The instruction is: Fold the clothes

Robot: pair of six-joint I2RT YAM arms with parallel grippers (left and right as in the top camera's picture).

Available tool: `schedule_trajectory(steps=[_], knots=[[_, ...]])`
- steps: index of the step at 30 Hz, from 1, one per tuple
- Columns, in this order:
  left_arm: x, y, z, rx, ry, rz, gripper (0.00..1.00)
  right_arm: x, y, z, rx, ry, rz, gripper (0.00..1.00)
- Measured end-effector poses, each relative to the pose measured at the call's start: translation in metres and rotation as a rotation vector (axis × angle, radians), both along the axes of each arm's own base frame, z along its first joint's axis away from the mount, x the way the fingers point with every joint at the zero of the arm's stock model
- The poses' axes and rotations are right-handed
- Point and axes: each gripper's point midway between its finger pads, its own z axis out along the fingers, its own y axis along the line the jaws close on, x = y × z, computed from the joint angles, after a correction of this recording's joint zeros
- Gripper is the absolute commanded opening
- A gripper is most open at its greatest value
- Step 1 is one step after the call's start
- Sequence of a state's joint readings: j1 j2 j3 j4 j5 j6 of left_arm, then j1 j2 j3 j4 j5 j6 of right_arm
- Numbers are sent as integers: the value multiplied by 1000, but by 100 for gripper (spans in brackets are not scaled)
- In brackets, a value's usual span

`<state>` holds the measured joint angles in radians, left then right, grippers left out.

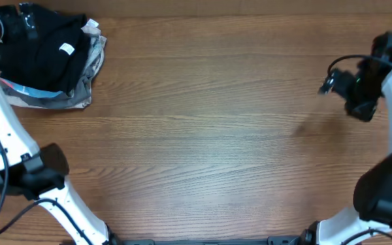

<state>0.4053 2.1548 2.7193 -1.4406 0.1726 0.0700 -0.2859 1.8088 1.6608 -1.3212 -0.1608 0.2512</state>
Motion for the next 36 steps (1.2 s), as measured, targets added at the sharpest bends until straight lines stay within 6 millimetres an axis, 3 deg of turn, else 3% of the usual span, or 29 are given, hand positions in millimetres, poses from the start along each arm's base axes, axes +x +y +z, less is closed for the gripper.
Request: schedule_trajectory(steps=[4,8,13,15,19,22,36], knots=[[-13,-5,-7,-67,50,54,100,10,19,80,-63,-202,123,100],[-12,-5,-13,-89,63,74,100,4,60,161,-118,-424,269,100],[-11,-5,-13,-91,63,77,100,-25,105,230,-136,-632,392,100],[-11,-5,-13,-93,63,79,100,-39,119,245,-131,-683,432,100],[-11,-5,-13,-93,63,79,100,-65,145,261,-77,-738,514,100],[-11,-5,-13,-93,63,79,100,-72,154,266,-50,-758,540,100],[-11,-5,-13,-93,63,79,100,-80,153,252,-39,-686,546,100]])
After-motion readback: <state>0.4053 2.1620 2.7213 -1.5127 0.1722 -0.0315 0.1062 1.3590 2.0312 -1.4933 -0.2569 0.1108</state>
